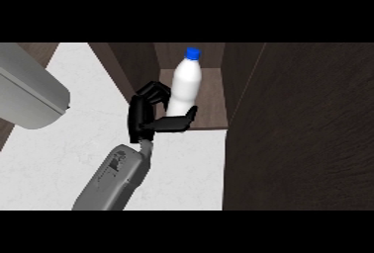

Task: Pick up the bottled water, place it into the cabinet and close the cabinet

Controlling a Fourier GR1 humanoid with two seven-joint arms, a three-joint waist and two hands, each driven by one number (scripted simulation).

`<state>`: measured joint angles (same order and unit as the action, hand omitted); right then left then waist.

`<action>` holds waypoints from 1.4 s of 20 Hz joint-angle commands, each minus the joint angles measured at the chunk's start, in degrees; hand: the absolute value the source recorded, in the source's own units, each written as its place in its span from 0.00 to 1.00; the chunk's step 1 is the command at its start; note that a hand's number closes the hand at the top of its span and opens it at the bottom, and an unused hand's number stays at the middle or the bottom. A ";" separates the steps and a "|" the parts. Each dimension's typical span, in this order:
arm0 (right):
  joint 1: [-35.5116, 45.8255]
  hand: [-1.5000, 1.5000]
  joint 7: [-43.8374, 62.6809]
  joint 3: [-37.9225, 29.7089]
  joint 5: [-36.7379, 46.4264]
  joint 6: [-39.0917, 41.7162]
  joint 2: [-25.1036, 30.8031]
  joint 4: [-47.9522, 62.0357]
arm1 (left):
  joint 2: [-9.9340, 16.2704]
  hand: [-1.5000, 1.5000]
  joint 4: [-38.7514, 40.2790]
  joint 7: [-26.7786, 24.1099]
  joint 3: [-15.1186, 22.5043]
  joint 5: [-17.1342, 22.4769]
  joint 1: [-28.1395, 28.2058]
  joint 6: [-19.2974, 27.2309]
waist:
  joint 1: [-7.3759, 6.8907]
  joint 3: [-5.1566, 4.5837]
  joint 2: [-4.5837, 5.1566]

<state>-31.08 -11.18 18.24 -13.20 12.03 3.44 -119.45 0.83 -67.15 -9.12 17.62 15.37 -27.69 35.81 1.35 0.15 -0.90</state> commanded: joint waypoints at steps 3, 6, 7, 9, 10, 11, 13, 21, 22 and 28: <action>-0.53 0.00 -0.29 0.46 0.15 0.19 0.28 -0.70 | 3.22 1.00 10.58 5.75 -2.60 -2.57 -17.08 -0.51 | 2.79 -0.10 1.65; 1.19 0.00 0.98 0.26 -0.20 0.30 0.62 -1.80 | 3.51 1.00 12.33 4.67 -1.02 -4.02 -16.33 0.38 | 2.97 -0.15 1.96; 0.59 0.00 -0.21 0.71 0.73 0.09 0.12 0.13 | 2.88 1.00 12.50 5.46 -1.00 -4.25 -17.05 1.93 | 3.27 -0.12 1.97; -0.73 0.00 0.40 -0.03 -0.64 1.37 1.83 -1.46 | 4.30 1.00 12.63 4.68 -1.60 -3.42 -16.19 0.74 | 3.83 -0.16 2.12; -0.24 0.00 0.83 -0.13 -1.09 0.85 1.29 -1.65 | 3.76 1.00 13.83 4.68 -0.73 -4.78 -16.60 2.58 | 3.29 -0.15 2.00; 1.06 0.00 -0.40 0.69 -0.15 0.93 0.38 0.47 | 4.58 1.00 14.10 5.44 0.04 -5.60 -16.87 3.15 | 3.63 -0.11 2.22; 0.84 0.00 0.57 0.48 -0.81 1.68 1.45 -0.18 | 5.03 1.00 14.99 4.89 0.27 -6.52 -16.68 4.87 | 4.06 -0.15 2.36; 2.15 0.00 0.07 1.19 0.41 0.53 0.00 1.81 | 7.52 1.00 20.01 5.69 3.63 -11.30 -16.07 10.60 | 4.19 -0.12 2.58; 1.80 0.00 -0.61 -0.45 -0.08 1.51 1.37 2.12 | 9.72 1.00 19.36 6.52 3.34 -11.27 -16.70 9.59 | 3.76 -0.09 2.32; 3.24 0.00 -0.15 -0.46 -0.56 1.20 0.76 2.91 | 7.46 0.00 30.95 2.79 0.33 -10.17 -22.57 7.84 | 3.76 -0.24 2.77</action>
<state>-28.98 -10.76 18.35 -13.91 13.03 4.22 -118.28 6.10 -46.03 -4.98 22.26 3.94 -43.20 48.16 4.96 0.16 0.94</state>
